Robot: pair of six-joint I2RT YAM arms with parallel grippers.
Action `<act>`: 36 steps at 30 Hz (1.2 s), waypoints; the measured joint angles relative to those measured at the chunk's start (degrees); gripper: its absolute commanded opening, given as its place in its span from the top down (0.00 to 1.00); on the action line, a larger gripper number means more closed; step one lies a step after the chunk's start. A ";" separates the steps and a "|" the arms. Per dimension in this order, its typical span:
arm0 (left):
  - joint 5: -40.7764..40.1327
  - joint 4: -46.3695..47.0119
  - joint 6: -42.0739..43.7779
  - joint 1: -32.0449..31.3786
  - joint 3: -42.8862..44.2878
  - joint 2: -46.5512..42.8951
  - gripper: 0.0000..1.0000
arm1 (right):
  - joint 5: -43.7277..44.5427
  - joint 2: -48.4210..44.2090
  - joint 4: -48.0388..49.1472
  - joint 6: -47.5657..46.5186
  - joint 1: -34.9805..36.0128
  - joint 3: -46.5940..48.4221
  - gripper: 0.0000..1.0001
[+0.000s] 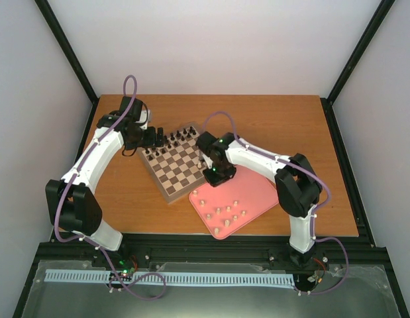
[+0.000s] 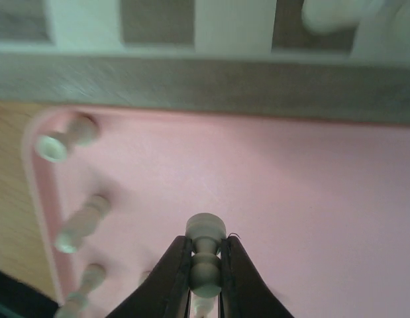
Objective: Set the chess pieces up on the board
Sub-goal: Pick up the chess piece from the storage box, then place the chess piece on the chessboard.
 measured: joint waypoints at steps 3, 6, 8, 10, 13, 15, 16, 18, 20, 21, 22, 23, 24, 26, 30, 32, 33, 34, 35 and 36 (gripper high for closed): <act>0.00 0.02 0.00 0.00 0.00 0.00 0.00 | 0.59 0.02 -2.89 -0.13 0.00 7.30 0.97; 0.00 0.02 0.00 0.00 0.00 0.00 0.00 | 0.72 0.50 -5.27 -0.72 0.00 15.82 0.97; -0.02 0.02 0.00 0.00 0.00 0.00 0.00 | 0.63 1.55 -6.12 -1.16 0.00 20.17 0.97; -0.02 0.02 0.00 0.00 0.00 0.00 0.00 | 0.42 3.63 -6.80 -1.60 0.00 23.82 0.97; -0.04 0.02 0.00 0.00 -0.02 0.00 0.00 | -0.28 7.82 -7.69 -2.23 0.00 27.69 0.97; -0.04 0.02 0.00 0.00 -0.02 0.00 0.00 | -0.81 10.38 -8.15 -2.56 0.04 29.20 0.97; -0.04 0.02 0.00 0.00 -0.04 -0.02 0.00 | -1.03 11.54 -8.35 -2.67 0.11 29.73 0.97; -0.04 0.02 0.00 0.00 -0.04 -0.02 0.00 | -1.40 13.29 -8.83 -2.91 0.42 30.82 0.97; -0.07 0.02 0.00 0.00 -0.07 -0.02 0.00 | -1.79 14.64 -9.18 -3.08 0.90 32.02 0.97; -0.07 0.02 0.00 0.00 -0.07 -0.04 0.00 | -1.97 15.17 -9.16 -3.10 1.18 32.63 0.97; -0.09 0.02 0.00 0.00 -0.07 -0.11 0.00 | -2.12 15.50 -9.16 -3.10 1.40 33.05 0.97; -0.09 0.02 0.00 0.00 -0.07 -0.15 0.00 | -2.29 15.74 -9.14 -3.08 1.62 33.44 0.97; -0.09 0.02 0.00 0.00 -0.07 -0.22 0.00 | -2.45 15.91 -9.11 -3.08 1.70 33.75 0.97; -0.09 0.02 0.00 0.00 -0.07 -0.24 0.00 | -2.78 16.15 -9.14 -3.08 1.97 34.18 0.97; -1.18 -0.02 -0.28 0.00 -0.07 -0.33 0.00 | -2.84 17.35 -8.94 -3.08 2.21 34.64 0.97; -2.71 -0.09 -0.59 0.00 -0.07 -0.68 0.00 | -2.73 18.38 -8.87 -3.06 2.21 34.69 0.97; -3.91 -0.22 -0.85 0.00 -0.07 -0.96 0.00 | -2.60 18.93 -8.79 -3.06 2.21 34.69 0.97; -4.92 -0.39 -1.09 0.00 -0.07 -1.25 0.00 | -2.51 19.47 -8.68 -3.04 2.21 34.69 0.97; -6.23 -0.63 -1.44 0.00 -0.07 -1.73 0.00 | -2.36 20.00 -8.61 -3.02 2.21 34.69 0.97; -7.69 -0.94 -1.81 0.00 -0.07 -2.29 0.00 | -2.23 20.41 -8.55 -2.97 2.21 34.69 0.97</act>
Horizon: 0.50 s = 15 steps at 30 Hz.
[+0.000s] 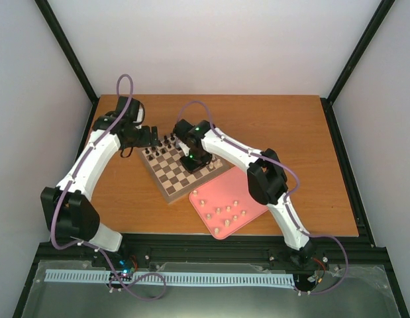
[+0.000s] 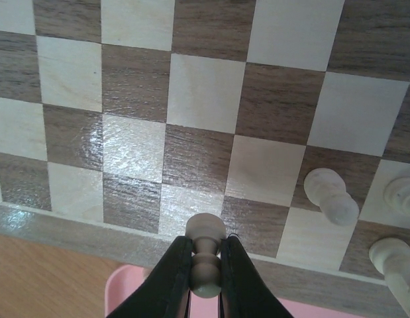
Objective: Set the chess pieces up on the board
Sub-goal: Place the chess piece on the chessboard.
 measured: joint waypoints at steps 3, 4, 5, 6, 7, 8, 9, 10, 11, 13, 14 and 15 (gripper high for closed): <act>-4.07 -0.66 -0.79 0.00 0.02 -1.97 0.00 | 0.35 0.76 0.37 0.37 0.00 0.02 0.97; -5.22 -0.83 -1.01 0.00 0.00 -2.60 0.00 | 0.61 0.96 0.55 0.42 0.00 0.02 0.97; -6.60 -1.07 -1.25 0.00 0.02 -3.30 0.00 | 0.79 1.05 0.68 0.48 0.00 0.02 0.97; -8.20 -1.44 -1.51 0.00 0.02 -4.07 0.00 | 1.07 1.07 0.81 0.57 0.00 0.02 0.97; -9.55 -1.81 -1.68 0.00 0.02 -4.61 0.00 | 1.33 1.09 0.94 0.61 0.00 0.02 0.97; -10.73 -2.08 -1.86 0.00 0.02 -5.01 0.00 | 1.60 1.09 1.09 0.63 0.00 0.04 0.97; -12.26 -2.40 -2.19 0.00 0.02 -5.46 0.00 | 1.79 1.09 1.31 0.68 0.00 0.04 0.97; -13.51 -2.62 -2.47 0.00 0.00 -5.86 0.00 | 1.97 1.14 1.42 0.74 0.00 0.07 0.96; -14.58 -2.84 -2.69 0.00 0.00 -6.16 0.00 | 2.14 1.22 1.46 0.81 0.00 0.15 0.96; -16.81 -3.19 -3.06 0.00 0.00 -7.06 0.00 | 2.54 1.73 1.57 0.85 0.00 0.63 0.96; -17.73 -3.32 -3.10 0.00 0.00 -7.61 0.00 | 2.71 2.03 1.62 0.85 0.00 0.92 0.96; -18.47 -3.37 -3.10 0.00 0.00 -8.11 0.00 | 2.91 2.36 1.68 0.87 0.00 1.05 0.96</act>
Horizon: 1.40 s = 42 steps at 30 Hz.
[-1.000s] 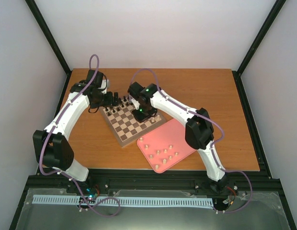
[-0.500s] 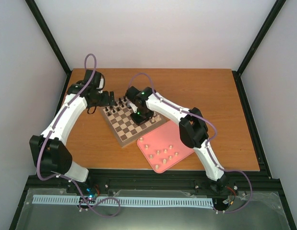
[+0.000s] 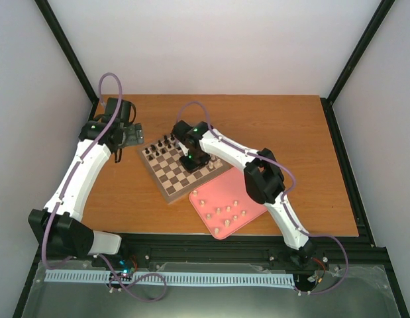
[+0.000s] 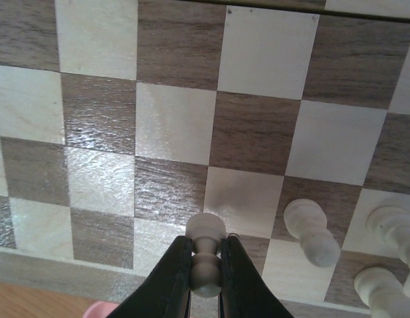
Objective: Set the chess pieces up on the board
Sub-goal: Place the chess piece on the chessboard.
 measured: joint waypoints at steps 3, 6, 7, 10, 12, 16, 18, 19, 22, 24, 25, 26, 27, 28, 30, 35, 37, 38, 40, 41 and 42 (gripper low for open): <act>-1.44 0.00 0.02 0.00 0.00 -1.29 0.00 | 0.26 0.85 -0.02 0.00 0.00 0.17 0.96; -1.88 0.02 0.02 0.00 -0.09 -1.62 0.00 | 0.59 1.73 -0.07 0.04 0.00 0.81 0.96; -1.92 0.02 0.02 0.00 -0.20 -1.62 0.00 | 0.76 1.88 -0.13 0.09 0.00 0.94 0.96; -1.92 0.02 0.04 0.00 -0.61 -1.62 0.00 | 1.42 2.23 -0.09 0.17 0.00 1.49 0.95; -1.92 0.02 0.04 0.00 -0.74 -1.62 0.00 | 1.66 2.34 -0.13 0.22 -0.02 1.77 0.95; -1.92 0.04 0.09 0.00 -0.74 -1.62 0.00 | 1.97 2.47 -0.20 0.46 -0.07 1.99 0.95; -1.92 0.02 0.09 0.00 -0.74 -1.62 0.00 | 2.14 2.49 -0.44 0.59 -0.07 2.16 0.95; -1.92 0.04 0.09 0.00 -0.74 -1.62 0.00 | 2.62 2.69 -0.59 0.61 -0.09 2.58 0.95; -1.90 0.04 0.11 0.00 -0.76 -1.62 0.00 | 2.89 2.93 -0.66 0.61 -0.22 2.60 0.94; -1.88 0.04 0.11 0.00 -0.83 -1.62 0.00 | 2.95 3.26 -0.70 0.61 -0.31 2.64 0.94; -1.84 0.02 0.11 0.00 -0.83 -1.62 0.00 | 2.95 3.28 -0.83 0.63 -0.33 2.75 0.94; -1.79 0.04 0.11 0.00 -0.83 -1.62 0.00 | 2.95 3.30 -0.83 0.63 -0.33 2.78 0.93; -1.79 0.04 0.11 0.00 -0.83 -1.62 0.00 | 2.95 3.34 -0.85 0.63 -0.33 2.86 0.93; -1.79 0.04 0.11 0.00 -0.83 -1.62 0.00 | 2.95 3.34 -0.87 0.63 -0.33 2.89 0.93; -1.77 0.04 0.11 0.00 -0.83 -1.62 0.00 | 2.95 3.34 -0.94 0.63 -0.33 2.93 0.91; -1.77 0.04 0.11 0.00 -0.83 -1.62 0.00 | 2.95 3.37 -1.03 0.81 -0.33 2.95 0.84; -1.77 0.04 0.13 0.00 -0.83 -1.62 0.00 | 2.91 3.37 -1.07 0.81 -0.33 2.95 0.80; -1.75 0.04 0.13 0.00 -0.83 -1.62 0.00 | 2.86 3.37 -1.09 0.76 -0.33 2.95 0.76; -1.75 0.04 0.13 0.00 -0.83 -1.62 0.00 | 2.67 3.37 -1.11 0.81 -0.33 2.95 0.73; -1.75 0.04 0.13 0.00 -0.83 -1.62 0.00 | 2.60 3.37 -1.07 0.76 -0.33 2.95 0.72; -1.75 0.04 0.13 0.00 -0.83 -1.62 0.00 | 2.47 3.37 -1.01 0.70 -0.33 2.89 0.71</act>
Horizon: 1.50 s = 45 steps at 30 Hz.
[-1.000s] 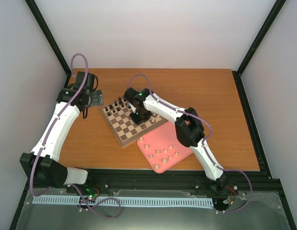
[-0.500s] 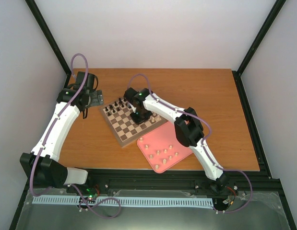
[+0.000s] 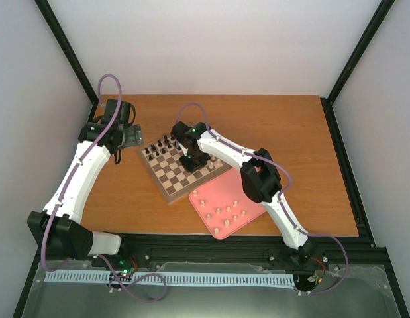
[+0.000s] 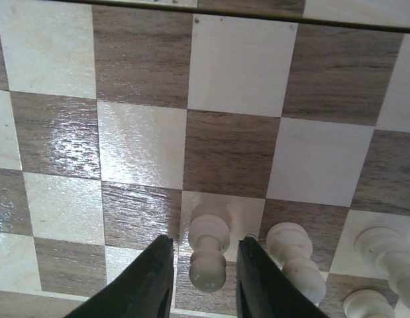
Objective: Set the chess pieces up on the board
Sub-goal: Place the chess piece on the chessboard, then pick up the chess piece from the storage box.
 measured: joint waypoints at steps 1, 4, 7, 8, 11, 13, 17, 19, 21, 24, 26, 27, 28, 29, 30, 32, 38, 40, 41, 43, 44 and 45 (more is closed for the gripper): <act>0.00 0.00 0.00 0.00 0.00 0.00 0.00 | -0.04 0.00 0.00 0.04 0.00 -0.04 0.71; 0.02 0.00 0.02 0.00 0.00 0.00 0.00 | -0.52 -0.02 0.04 -0.11 0.00 -0.31 0.70; 0.04 0.00 0.02 0.00 0.00 0.00 0.00 | -1.09 -0.09 0.04 -0.11 0.00 -0.35 0.68; 0.09 0.00 0.02 0.00 0.00 0.00 0.00 | -1.31 -0.20 0.02 -0.11 0.00 -0.37 0.66; 0.24 0.00 0.02 0.00 0.00 0.00 0.00 | -1.92 -1.27 -0.09 -0.11 0.00 -0.37 0.59; 0.31 0.00 0.02 0.00 0.00 0.00 0.00 | -2.16 -2.75 -0.39 -0.24 0.00 -0.42 0.58; 0.55 0.00 0.04 0.00 0.00 0.00 0.00 | -1.84 -7.58 -1.75 -0.33 0.00 -0.76 0.54; 0.66 0.00 0.07 0.00 0.00 0.00 0.00 | -1.38 -10.88 -2.32 -0.13 0.00 -1.51 0.52; 0.76 0.00 0.07 0.00 0.00 0.00 0.00 | -0.68 -14.40 -2.54 0.22 0.00 -3.41 0.49; 0.90 0.00 0.07 0.00 0.00 0.00 0.00 | 1.11 -20.76 -2.43 1.20 -0.07 -9.33 0.48; 1.01 0.00 0.07 0.00 0.00 0.00 0.00 | 1.92 -25.00 -2.05 2.08 -0.35 -14.84 0.49; 1.09 0.00 0.09 0.00 0.00 0.02 0.00 | 2.10 -26.80 -1.86 2.69 -0.72 -17.66 0.49; 1.22 0.00 0.07 0.00 0.00 0.02 0.00 | 2.01 -28.50 -1.38 3.23 -1.25 -20.63 0.50; 1.36 0.02 0.07 0.00 0.00 0.00 0.00 | 1.86 -30.32 -0.68 3.85 -2.01 -24.24 0.51; 1.55 0.02 0.09 0.00 0.00 0.02 0.00 | 1.90 -31.45 -0.55 4.35 -2.75 -26.77 0.52; 1.95 0.02 0.07 0.00 0.00 0.02 0.00 | 1.92 -33.53 0.44 5.42 -4.31 -32.35 0.53; 2.69 0.02 0.07 0.00 0.00 0.13 0.00 | 1.33 -36.87 3.98 7.72 -5.62 -46.27 0.55; 2.89 0.02 0.07 0.00 0.00 0.22 0.00 | 0.61 -37.70 4.98 8.37 -5.60 -49.99 0.56; 3.02 0.02 0.07 0.00 0.00 0.22 0.00 | 0.22 -38.07 5.51 8.66 -5.60 -51.65 0.56; 3.21 0.02 0.07 0.00 0.00 0.24 0.00 | -0.50 -38.69 6.47 9.22 -5.60 -54.25 0.57; 3.26 0.02 0.07 0.00 0.00 0.24 0.00 | -0.92 -39.06 7.04 9.42 -5.60 -55.30 0.57; 3.28 0.02 0.07 0.00 0.00 0.24 0.00 | -1.31 -39.47 7.58 9.57 -5.60 -56.17 0.57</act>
